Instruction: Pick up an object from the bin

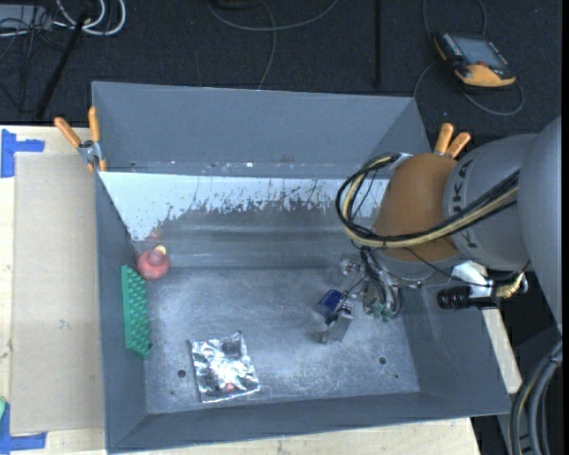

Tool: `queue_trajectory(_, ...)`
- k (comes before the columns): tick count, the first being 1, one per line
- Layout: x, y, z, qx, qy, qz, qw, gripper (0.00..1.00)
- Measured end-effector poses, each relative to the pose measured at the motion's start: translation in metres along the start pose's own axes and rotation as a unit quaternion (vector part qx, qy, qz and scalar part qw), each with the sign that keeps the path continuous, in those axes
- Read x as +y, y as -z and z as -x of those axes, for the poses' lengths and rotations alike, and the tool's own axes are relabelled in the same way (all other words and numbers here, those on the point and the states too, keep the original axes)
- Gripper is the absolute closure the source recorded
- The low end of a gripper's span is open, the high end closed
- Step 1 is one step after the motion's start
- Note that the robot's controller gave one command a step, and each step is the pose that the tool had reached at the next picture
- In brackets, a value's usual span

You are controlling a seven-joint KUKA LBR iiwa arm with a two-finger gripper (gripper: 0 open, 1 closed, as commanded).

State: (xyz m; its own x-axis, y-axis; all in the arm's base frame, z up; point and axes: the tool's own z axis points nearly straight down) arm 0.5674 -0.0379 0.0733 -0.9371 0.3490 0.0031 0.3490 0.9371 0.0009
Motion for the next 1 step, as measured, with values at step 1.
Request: queue_trajectory(1, -0.0005, 0.0006, 0.0007, -0.0011, 0.001, -0.001, 1.0, 1.0)
